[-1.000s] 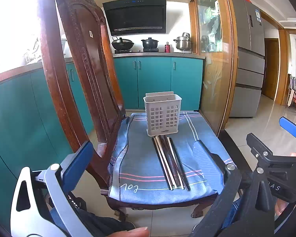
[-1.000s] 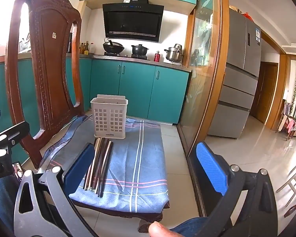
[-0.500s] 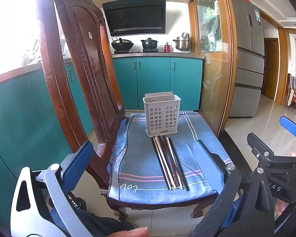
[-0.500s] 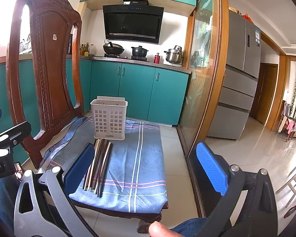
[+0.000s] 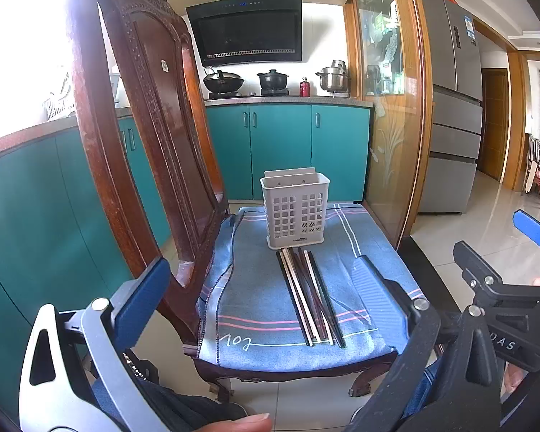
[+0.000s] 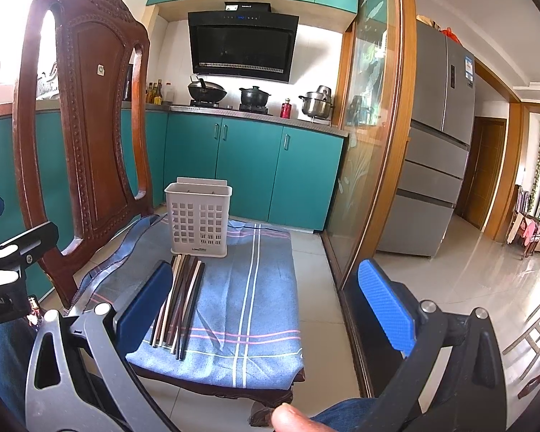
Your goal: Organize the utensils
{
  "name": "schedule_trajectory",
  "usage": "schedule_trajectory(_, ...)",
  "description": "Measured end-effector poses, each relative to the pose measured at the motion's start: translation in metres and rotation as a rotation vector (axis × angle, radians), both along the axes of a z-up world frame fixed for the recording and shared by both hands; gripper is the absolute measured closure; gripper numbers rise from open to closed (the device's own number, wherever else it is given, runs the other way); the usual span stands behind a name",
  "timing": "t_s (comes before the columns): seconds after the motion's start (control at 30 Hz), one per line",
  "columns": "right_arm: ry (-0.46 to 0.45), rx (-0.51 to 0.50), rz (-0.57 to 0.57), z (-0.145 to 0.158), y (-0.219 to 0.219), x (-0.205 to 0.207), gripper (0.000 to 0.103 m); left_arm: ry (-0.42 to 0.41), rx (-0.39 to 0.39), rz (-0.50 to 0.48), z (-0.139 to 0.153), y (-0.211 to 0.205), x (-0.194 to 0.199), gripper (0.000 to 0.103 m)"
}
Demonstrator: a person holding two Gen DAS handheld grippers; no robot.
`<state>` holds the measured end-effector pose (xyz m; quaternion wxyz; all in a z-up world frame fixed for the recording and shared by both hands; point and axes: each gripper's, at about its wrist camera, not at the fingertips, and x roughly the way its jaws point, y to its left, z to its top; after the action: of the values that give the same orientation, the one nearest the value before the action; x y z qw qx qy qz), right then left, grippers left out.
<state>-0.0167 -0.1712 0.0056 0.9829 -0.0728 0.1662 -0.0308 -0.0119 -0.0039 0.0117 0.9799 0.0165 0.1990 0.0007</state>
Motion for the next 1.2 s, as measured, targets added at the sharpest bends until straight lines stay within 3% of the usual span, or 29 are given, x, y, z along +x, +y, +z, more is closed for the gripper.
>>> schedule_trajectory(1.2,-0.015,-0.010,0.005,0.0004,0.0025,-0.0070,0.002,0.001,0.003,-0.002,0.0008,-0.0008,-0.0015,0.003)
